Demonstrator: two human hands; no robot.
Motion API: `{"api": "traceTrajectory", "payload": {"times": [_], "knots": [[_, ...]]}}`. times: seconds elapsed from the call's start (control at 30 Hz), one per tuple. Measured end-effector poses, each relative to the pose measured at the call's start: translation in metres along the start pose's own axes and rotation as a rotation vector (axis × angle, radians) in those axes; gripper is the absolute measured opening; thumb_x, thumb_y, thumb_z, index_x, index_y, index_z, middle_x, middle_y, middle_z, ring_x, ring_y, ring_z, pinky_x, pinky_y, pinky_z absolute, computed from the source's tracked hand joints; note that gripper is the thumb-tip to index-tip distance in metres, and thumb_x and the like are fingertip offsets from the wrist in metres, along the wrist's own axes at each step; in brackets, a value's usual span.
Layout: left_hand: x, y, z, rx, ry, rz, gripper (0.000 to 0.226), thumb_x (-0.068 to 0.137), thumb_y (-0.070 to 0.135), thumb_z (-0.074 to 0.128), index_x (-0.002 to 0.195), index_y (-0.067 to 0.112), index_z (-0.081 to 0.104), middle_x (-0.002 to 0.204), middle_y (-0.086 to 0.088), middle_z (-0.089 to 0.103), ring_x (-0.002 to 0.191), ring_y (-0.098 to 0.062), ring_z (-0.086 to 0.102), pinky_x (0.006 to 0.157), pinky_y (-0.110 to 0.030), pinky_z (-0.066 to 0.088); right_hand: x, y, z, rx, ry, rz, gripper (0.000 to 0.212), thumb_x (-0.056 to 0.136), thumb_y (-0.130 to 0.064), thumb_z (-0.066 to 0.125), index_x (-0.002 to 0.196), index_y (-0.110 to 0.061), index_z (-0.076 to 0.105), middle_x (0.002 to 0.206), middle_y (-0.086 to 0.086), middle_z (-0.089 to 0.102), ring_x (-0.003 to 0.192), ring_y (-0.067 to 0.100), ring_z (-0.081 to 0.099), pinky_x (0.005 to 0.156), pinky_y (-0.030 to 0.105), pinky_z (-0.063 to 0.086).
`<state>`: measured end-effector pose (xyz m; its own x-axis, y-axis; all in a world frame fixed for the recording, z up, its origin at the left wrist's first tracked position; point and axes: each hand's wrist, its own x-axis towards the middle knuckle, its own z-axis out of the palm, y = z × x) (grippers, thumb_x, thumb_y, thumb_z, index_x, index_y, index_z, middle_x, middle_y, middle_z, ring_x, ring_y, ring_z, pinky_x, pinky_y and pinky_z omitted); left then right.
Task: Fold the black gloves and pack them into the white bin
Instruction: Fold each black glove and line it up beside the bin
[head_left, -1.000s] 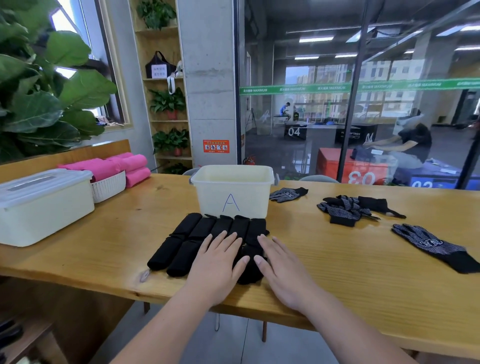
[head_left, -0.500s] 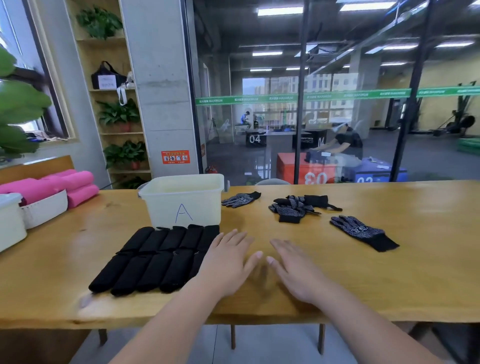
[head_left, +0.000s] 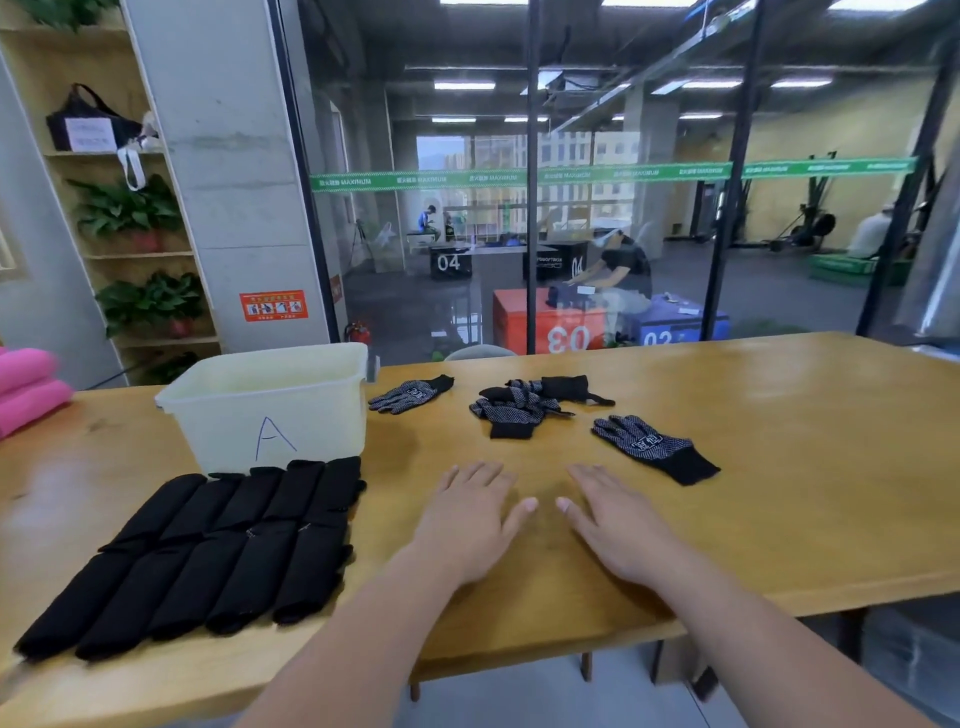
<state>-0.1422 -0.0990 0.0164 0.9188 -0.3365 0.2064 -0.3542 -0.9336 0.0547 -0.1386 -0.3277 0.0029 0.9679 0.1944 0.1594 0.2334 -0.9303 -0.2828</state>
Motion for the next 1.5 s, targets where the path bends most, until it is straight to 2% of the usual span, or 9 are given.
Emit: {"api": "traceTrajectory", "payload": {"times": [0.23, 0.37, 0.5, 0.67, 0.8, 0.9, 1.27, 1.4, 1.5], "knots": [[0.025, -0.010, 0.015, -0.032, 0.019, -0.025, 0.067, 0.109, 0.065, 0.017, 0.164, 0.030, 0.035, 0.173, 0.004, 0.029, 0.162, -0.017, 0.016, 0.133, -0.045, 0.009, 0.028, 0.037, -0.007, -0.131, 0.060, 0.233, 0.078, 0.105, -0.068, 0.016, 0.168, -0.022, 0.018, 0.176, 0.001, 0.011, 0.163, 0.023, 0.003, 0.131, 0.050, 0.010], [0.026, -0.014, 0.024, -0.101, 0.068, -0.050, 0.063, 0.111, 0.061, 0.020, 0.160, 0.028, 0.041, 0.171, 0.005, 0.032, 0.161, -0.015, 0.016, 0.133, -0.040, 0.009, 0.041, 0.027, 0.002, -0.168, 0.037, 0.369, 0.077, 0.106, -0.066, 0.011, 0.164, -0.018, 0.027, 0.173, 0.010, 0.023, 0.160, 0.028, 0.016, 0.130, 0.053, 0.011], [0.029, -0.014, 0.027, -0.123, 0.086, -0.042, 0.061, 0.111, 0.059, 0.022, 0.159, 0.028, 0.043, 0.170, 0.006, 0.034, 0.161, -0.014, 0.016, 0.132, -0.039, 0.011, 0.045, -0.006, 0.022, -0.238, 0.147, 0.283, 0.065, 0.107, -0.058, 0.018, 0.147, -0.019, 0.049, 0.149, 0.006, 0.055, 0.140, 0.030, 0.043, 0.122, 0.049, 0.028], [0.031, -0.016, 0.031, -0.133, 0.091, -0.034, 0.059, 0.111, 0.057, 0.024, 0.159, 0.029, 0.043, 0.169, 0.007, 0.037, 0.160, -0.013, 0.019, 0.132, -0.040, 0.014, 0.041, -0.035, 0.028, -0.228, 0.177, 0.123, 0.054, 0.108, -0.049, 0.027, 0.146, -0.021, 0.053, 0.137, -0.001, 0.063, 0.128, 0.025, 0.047, 0.103, 0.042, 0.044], [0.031, -0.018, 0.034, -0.139, 0.108, -0.034, 0.058, 0.111, 0.054, 0.026, 0.159, 0.028, 0.044, 0.168, 0.007, 0.039, 0.158, -0.013, 0.023, 0.131, -0.040, 0.018, 0.035, -0.032, 0.027, -0.063, 0.274, 0.013, 0.046, 0.105, -0.039, 0.036, 0.139, -0.022, 0.062, 0.134, -0.004, 0.065, 0.125, 0.022, 0.050, 0.105, 0.039, 0.046], [0.030, -0.019, 0.034, -0.160, 0.132, -0.033, 0.056, 0.111, 0.051, 0.027, 0.158, 0.027, 0.046, 0.166, 0.008, 0.041, 0.157, -0.013, 0.025, 0.130, -0.040, 0.020, 0.034, -0.028, 0.026, -0.071, 0.368, 0.120, 0.039, 0.101, -0.036, 0.039, 0.126, -0.024, 0.067, 0.120, -0.004, 0.068, 0.115, 0.023, 0.054, 0.095, 0.041, 0.050], [0.026, -0.018, 0.030, -0.281, 0.259, 0.017, 0.040, 0.099, 0.025, 0.049, 0.137, 0.024, 0.064, 0.140, 0.010, 0.063, 0.135, -0.012, 0.049, 0.116, -0.035, 0.036, 0.026, -0.038, 0.022, 0.107, 0.183, -0.181, 0.036, 0.099, -0.020, 0.049, 0.129, -0.030, 0.065, 0.115, -0.013, 0.069, 0.111, 0.012, 0.057, 0.090, 0.036, 0.050], [0.025, -0.017, 0.028, -0.298, 0.213, 0.011, 0.036, 0.096, 0.034, 0.043, 0.120, 0.029, 0.069, 0.117, 0.013, 0.068, 0.114, -0.014, 0.060, 0.103, -0.039, 0.045, 0.025, -0.035, 0.021, 0.296, 0.201, -0.287, 0.032, 0.094, -0.009, 0.054, 0.117, -0.028, 0.068, 0.112, -0.017, 0.066, 0.103, 0.002, 0.061, 0.092, 0.031, 0.051], [0.025, -0.017, 0.029, -0.262, 0.228, -0.019, 0.034, 0.099, 0.044, 0.045, 0.119, 0.031, 0.069, 0.111, 0.014, 0.065, 0.111, -0.013, 0.060, 0.103, -0.037, 0.044, 0.026, -0.032, 0.023, 0.308, 0.291, -0.283, 0.028, 0.094, -0.010, 0.054, 0.112, -0.028, 0.067, 0.109, -0.016, 0.063, 0.099, 0.004, 0.060, 0.088, 0.030, 0.050]]}}
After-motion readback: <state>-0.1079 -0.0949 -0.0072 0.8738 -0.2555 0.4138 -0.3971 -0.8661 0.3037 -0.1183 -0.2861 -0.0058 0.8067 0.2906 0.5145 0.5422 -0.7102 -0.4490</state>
